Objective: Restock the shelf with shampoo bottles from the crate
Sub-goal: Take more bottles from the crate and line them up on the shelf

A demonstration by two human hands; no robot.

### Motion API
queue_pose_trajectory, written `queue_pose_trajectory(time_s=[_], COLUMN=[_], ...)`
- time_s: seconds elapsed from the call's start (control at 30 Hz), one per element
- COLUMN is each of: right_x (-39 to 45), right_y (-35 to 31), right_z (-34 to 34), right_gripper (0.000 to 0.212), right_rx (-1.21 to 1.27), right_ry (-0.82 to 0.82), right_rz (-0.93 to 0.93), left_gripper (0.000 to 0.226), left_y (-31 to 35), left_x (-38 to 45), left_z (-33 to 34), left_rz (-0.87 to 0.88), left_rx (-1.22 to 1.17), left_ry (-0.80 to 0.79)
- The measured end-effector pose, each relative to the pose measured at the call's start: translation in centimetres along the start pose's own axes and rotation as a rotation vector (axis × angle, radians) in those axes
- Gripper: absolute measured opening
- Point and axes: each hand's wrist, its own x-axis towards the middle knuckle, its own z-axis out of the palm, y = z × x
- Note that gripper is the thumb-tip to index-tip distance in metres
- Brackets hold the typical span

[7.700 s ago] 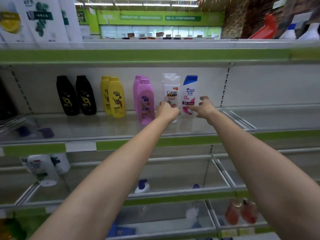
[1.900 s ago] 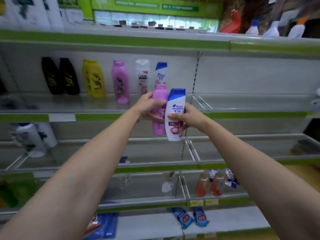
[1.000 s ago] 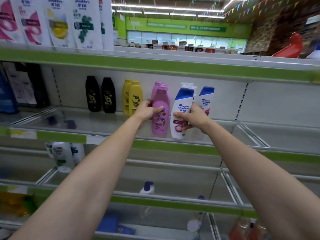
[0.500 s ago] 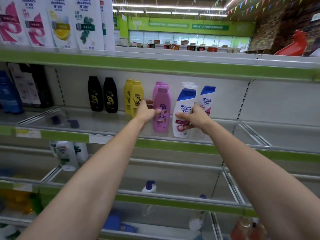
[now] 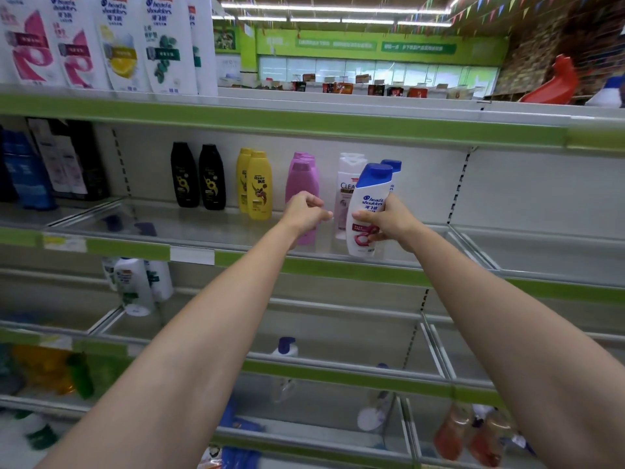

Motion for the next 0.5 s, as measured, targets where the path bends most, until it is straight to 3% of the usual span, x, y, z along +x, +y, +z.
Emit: queue_pose_trajectory(time_s=[0.33,0.5], right_x=[2.0,3.8], right_y=[2.5,3.6], right_z=[-3.7,-4.6], right_gripper=[0.052,0.051], right_rx=[-0.076,-0.086], right_ry=[0.173,0.198], right_rz=[0.129,0.099], left_gripper=[0.019,0.014], left_y=[0.5,0.2], left_x=[2.9,4.9], left_z=[6.2,8.3], left_rz=[0.004,0.021], left_rx=[0.061,0.103], left_ry=[-0.291,-0.374])
